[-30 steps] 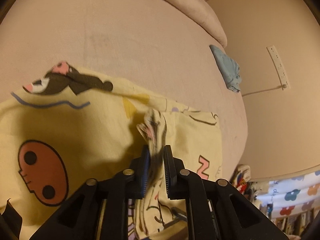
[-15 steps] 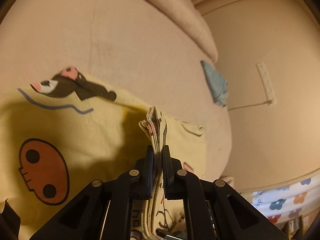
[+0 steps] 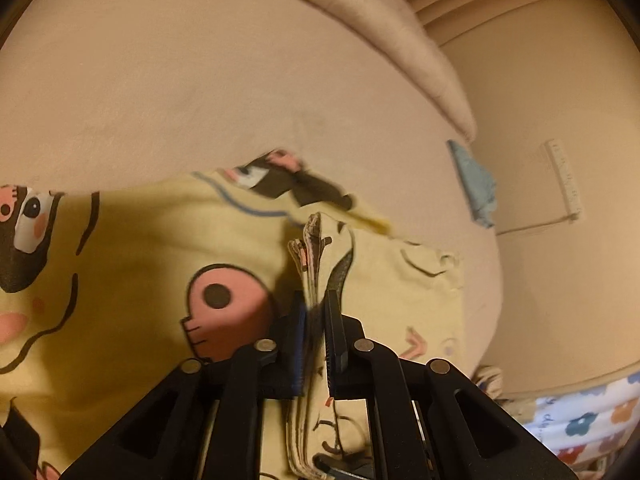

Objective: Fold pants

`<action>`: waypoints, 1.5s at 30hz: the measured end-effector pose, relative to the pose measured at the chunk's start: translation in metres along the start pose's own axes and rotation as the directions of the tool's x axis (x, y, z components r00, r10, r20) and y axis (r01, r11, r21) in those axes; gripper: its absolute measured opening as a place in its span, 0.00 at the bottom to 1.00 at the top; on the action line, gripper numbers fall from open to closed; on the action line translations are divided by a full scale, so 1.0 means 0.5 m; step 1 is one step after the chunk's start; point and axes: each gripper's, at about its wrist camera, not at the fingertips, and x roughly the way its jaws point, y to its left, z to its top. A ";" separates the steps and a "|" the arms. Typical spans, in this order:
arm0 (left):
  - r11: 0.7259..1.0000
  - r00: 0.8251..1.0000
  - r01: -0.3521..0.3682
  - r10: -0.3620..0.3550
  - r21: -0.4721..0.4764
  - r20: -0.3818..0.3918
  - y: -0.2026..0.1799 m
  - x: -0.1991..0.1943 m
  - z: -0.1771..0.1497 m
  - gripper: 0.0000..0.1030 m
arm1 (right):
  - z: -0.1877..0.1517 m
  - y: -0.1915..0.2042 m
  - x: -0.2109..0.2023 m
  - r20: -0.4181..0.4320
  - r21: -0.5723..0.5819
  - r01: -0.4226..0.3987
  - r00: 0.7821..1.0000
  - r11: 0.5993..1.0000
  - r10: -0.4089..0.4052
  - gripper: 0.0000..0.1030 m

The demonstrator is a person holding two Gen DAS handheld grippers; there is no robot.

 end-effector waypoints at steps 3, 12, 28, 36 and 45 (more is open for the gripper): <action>0.999 1.000 -0.012 0.012 -0.034 0.005 0.013 -0.009 0.003 0.05 | -0.002 0.006 0.027 -0.072 0.012 -0.013 0.997 1.000 0.014 0.18; 0.987 0.988 -0.097 0.080 0.127 0.134 -0.108 -0.087 -0.046 0.05 | -0.049 -0.224 -0.159 0.028 0.393 -0.053 0.999 0.918 0.046 0.34; 0.891 0.983 0.115 -0.040 0.438 -0.178 -0.419 0.210 -0.213 0.05 | -0.237 -0.564 -0.144 -0.009 0.670 -0.156 0.976 0.725 0.218 0.52; 0.914 0.970 0.068 0.035 0.401 -0.242 -0.395 0.280 -0.236 0.05 | -0.237 -0.552 -0.041 -0.016 0.612 -0.293 0.924 0.735 0.381 0.11; 0.921 0.962 0.063 0.047 0.385 -0.270 -0.373 0.263 -0.261 0.05 | -0.207 -0.535 -0.022 -0.059 0.500 -0.245 0.947 0.831 0.314 0.05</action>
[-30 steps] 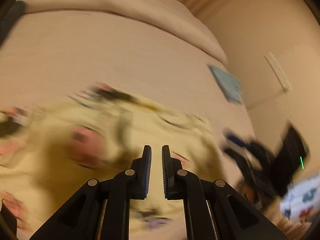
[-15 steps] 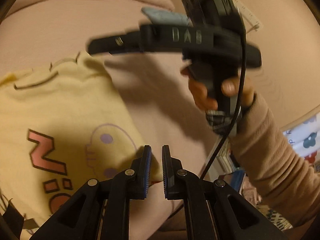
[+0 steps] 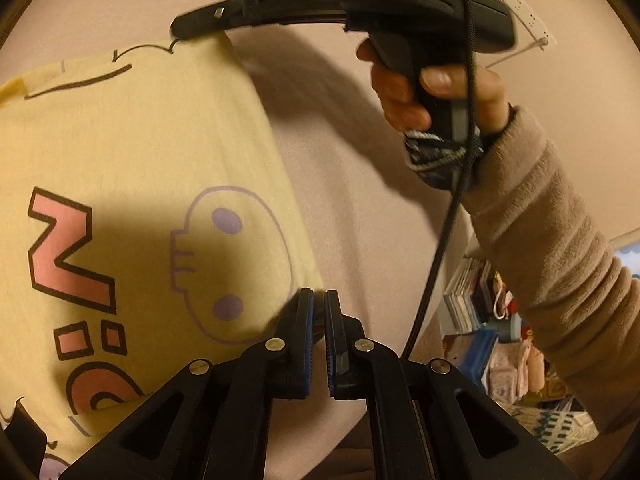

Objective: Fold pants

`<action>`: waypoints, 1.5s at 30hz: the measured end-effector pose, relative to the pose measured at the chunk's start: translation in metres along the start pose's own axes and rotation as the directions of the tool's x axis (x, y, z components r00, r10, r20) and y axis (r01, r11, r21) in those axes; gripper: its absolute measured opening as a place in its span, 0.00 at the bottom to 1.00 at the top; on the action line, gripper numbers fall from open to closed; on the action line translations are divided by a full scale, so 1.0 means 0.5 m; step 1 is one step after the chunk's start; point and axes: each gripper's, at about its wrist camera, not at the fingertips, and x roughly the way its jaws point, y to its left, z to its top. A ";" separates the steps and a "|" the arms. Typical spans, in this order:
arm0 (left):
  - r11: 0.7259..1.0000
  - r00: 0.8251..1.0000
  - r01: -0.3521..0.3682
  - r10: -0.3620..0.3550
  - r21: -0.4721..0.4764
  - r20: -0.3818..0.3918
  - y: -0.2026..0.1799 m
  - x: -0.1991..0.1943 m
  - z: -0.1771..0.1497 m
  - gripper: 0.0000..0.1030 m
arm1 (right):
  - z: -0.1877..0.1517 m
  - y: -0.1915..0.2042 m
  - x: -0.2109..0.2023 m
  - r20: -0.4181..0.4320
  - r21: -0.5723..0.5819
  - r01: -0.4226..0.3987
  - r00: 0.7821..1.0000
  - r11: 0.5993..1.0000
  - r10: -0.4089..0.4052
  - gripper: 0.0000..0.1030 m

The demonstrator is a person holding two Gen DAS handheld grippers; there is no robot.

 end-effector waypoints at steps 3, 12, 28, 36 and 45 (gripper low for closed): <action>1.000 1.000 0.013 -0.013 -0.018 0.001 0.007 0.002 -0.003 0.05 | 0.008 -0.055 -0.001 0.031 0.080 0.072 0.997 0.994 -0.074 0.02; 0.999 0.999 0.040 -0.040 -0.035 0.004 0.042 -0.020 0.004 0.05 | -0.032 -0.001 -0.134 0.133 0.122 -0.055 0.990 0.991 0.038 0.20; 0.995 0.954 -0.063 0.083 -0.077 0.289 0.143 -0.272 -0.031 0.33 | -0.063 0.060 -0.187 0.133 0.192 0.176 0.970 0.965 -0.203 0.49; 0.972 0.941 -0.170 0.209 -0.165 0.264 0.247 -0.245 -0.053 0.43 | -0.199 0.165 -0.059 -0.051 -0.072 0.328 0.942 0.942 -0.332 0.56; 0.944 0.824 -0.041 0.218 -0.328 0.522 0.308 -0.475 -0.203 0.56 | -0.061 0.224 -0.092 -0.010 -0.036 0.227 0.974 0.973 -0.228 0.60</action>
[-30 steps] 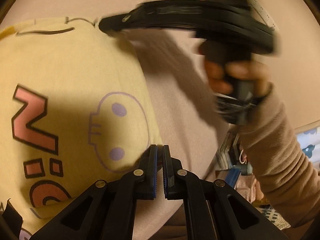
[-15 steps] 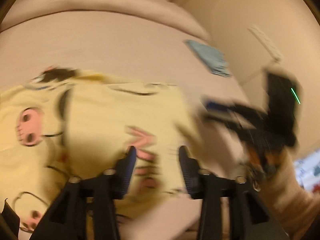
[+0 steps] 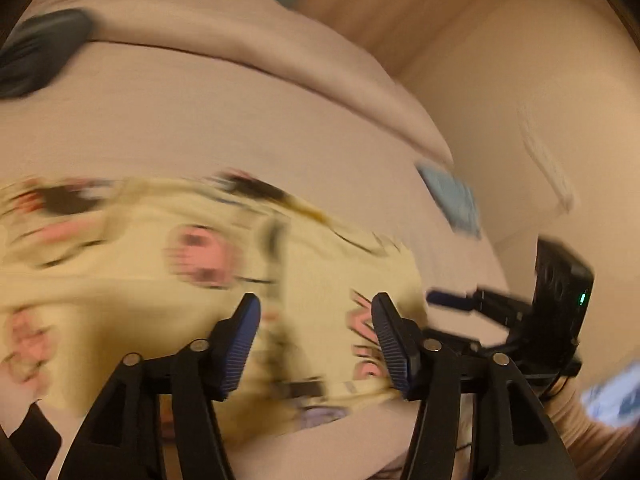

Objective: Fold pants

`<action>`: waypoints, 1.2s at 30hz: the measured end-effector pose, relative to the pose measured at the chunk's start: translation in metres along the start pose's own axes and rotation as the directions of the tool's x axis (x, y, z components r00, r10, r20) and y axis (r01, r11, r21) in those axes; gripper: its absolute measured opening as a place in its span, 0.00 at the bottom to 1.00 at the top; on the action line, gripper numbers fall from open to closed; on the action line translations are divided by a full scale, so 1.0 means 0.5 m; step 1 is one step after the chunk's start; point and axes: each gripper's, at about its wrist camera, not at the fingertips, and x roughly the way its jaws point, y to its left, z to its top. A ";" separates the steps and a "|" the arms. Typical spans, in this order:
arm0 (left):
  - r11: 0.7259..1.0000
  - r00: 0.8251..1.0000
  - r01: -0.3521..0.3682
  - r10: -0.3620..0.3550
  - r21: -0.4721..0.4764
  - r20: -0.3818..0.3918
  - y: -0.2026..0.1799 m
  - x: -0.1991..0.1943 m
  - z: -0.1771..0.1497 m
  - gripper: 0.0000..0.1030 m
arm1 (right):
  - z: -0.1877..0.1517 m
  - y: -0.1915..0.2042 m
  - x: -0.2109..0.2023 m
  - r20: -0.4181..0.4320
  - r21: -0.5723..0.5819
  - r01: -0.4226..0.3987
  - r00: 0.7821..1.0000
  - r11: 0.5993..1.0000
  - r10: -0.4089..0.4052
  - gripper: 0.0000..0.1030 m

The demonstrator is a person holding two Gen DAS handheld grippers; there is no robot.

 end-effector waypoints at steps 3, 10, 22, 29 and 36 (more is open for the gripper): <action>0.990 0.991 -0.089 0.099 -0.113 0.091 0.099 -0.091 -0.002 0.56 | 0.037 0.064 0.025 -0.002 -0.034 -0.090 0.996 0.995 0.090 0.61; 0.914 0.964 -0.138 0.212 -0.381 0.159 0.301 -0.198 -0.051 0.56 | 0.145 0.222 0.109 -0.028 -0.109 -0.267 0.964 0.957 0.266 0.61; 0.889 0.970 -0.125 0.203 -0.441 0.134 0.387 -0.151 -0.039 0.56 | 0.303 0.394 0.240 -0.153 -0.251 -0.361 0.931 0.898 0.332 0.61; 0.877 0.979 0.000 0.098 -0.481 0.177 0.431 -0.131 -0.020 0.56 | 0.293 0.386 0.245 -0.143 -0.210 -0.385 0.921 0.899 0.361 0.62; 0.861 0.981 0.074 0.027 -0.502 0.191 0.445 -0.116 -0.010 0.16 | 0.271 0.357 0.237 -0.124 -0.147 -0.389 0.920 0.910 0.373 0.62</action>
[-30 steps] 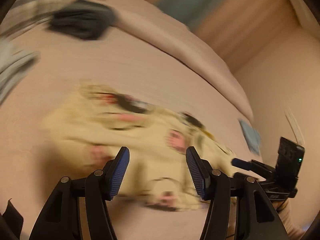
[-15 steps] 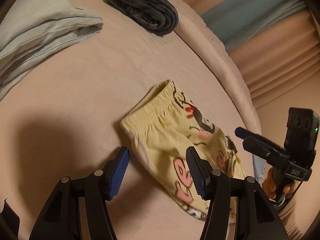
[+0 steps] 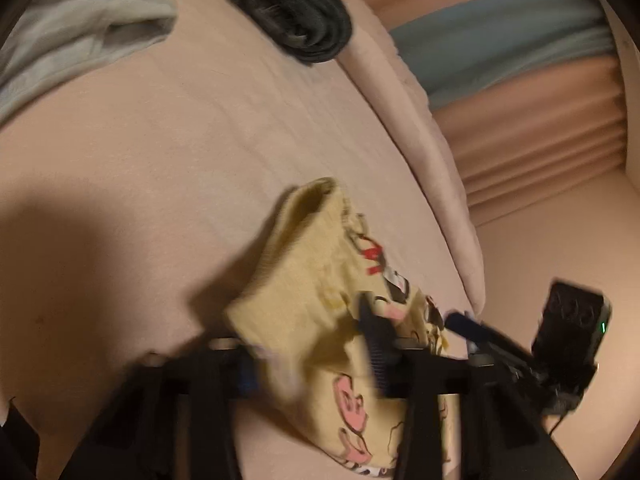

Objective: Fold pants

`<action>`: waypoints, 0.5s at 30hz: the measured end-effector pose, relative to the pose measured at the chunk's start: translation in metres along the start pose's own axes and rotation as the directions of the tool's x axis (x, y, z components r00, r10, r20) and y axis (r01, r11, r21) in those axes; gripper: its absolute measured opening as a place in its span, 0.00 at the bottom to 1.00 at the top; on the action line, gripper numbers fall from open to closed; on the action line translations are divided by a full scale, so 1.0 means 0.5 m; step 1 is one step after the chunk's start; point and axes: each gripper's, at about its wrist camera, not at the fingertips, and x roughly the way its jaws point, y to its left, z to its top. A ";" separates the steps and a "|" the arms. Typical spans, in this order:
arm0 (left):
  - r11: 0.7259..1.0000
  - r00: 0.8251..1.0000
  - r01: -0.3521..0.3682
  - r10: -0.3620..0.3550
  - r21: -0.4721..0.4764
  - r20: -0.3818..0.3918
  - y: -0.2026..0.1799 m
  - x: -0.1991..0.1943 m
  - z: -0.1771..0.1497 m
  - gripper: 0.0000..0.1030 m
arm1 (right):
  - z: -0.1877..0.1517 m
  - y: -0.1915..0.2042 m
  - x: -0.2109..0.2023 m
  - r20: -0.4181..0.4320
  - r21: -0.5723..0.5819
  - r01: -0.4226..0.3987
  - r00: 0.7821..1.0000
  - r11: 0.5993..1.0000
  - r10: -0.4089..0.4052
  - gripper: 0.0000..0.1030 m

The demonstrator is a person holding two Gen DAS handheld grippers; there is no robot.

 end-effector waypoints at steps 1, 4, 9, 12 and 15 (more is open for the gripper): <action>1.000 1.000 0.014 -0.014 -0.028 -0.003 0.009 0.002 -0.001 0.14 | -0.007 0.000 -0.005 0.006 0.005 0.002 1.000 1.000 -0.002 0.62; 0.996 0.997 0.063 -0.061 -0.065 0.036 0.017 -0.006 -0.011 0.09 | -0.033 -0.004 -0.032 0.027 0.020 0.025 0.999 0.999 -0.025 0.61; 0.995 0.991 0.089 -0.085 -0.033 0.101 -0.023 -0.028 -0.019 0.07 | -0.105 -0.035 -0.108 0.044 0.061 0.133 0.990 0.989 -0.136 0.49; 0.995 0.989 0.088 -0.092 0.039 0.116 -0.074 -0.041 -0.021 0.07 | -0.148 -0.077 -0.131 0.010 0.134 0.228 0.973 0.964 -0.231 0.40; 0.989 0.985 0.109 -0.120 0.096 0.120 -0.132 -0.048 -0.026 0.07 | -0.173 -0.099 -0.101 -0.026 0.146 0.255 0.967 0.956 -0.254 0.39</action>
